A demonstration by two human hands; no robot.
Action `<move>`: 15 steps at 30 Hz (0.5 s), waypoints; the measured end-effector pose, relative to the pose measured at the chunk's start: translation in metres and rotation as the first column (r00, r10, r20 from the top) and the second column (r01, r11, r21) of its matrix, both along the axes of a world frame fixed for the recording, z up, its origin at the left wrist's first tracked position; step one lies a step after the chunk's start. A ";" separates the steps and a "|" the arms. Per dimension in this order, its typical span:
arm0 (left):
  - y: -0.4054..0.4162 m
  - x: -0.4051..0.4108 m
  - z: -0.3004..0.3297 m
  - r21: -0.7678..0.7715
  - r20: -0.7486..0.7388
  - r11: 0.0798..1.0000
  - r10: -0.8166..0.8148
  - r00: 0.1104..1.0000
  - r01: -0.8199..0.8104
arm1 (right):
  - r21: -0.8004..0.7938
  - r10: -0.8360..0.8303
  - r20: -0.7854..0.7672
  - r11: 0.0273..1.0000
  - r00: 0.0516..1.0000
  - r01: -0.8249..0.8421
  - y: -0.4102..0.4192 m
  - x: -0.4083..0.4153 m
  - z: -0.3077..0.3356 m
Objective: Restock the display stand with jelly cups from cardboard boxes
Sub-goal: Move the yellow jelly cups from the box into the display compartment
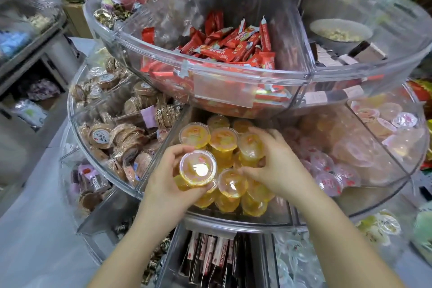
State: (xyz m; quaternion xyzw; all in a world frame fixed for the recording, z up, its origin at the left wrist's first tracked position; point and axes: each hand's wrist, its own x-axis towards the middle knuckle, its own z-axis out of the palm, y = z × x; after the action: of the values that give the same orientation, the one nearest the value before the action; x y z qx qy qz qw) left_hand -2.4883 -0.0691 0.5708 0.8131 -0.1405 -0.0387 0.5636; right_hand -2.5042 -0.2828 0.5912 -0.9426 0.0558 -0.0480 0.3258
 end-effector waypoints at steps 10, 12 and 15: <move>0.006 0.003 -0.004 -0.032 0.018 0.999 0.016 1.000 -0.016 | -0.156 -0.071 0.196 0.982 0.978 0.102 -0.006 -0.006 -0.005; 0.007 0.003 -0.003 -0.059 0.015 0.998 0.028 0.999 -0.027 | -0.157 -0.076 0.208 0.981 0.975 0.110 -0.007 -0.007 -0.007; 0.011 0.002 -0.003 -0.079 0.034 0.996 0.055 0.998 -0.052 | -0.168 -0.133 0.192 0.972 0.972 0.166 -0.005 -0.008 -0.010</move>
State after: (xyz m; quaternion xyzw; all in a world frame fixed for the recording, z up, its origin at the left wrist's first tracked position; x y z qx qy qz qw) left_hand -2.4865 -0.0582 0.5679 0.7945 -0.1303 -0.0034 0.5931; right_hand -2.5122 -0.2879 0.5812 -0.9534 0.0926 -0.1622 0.2369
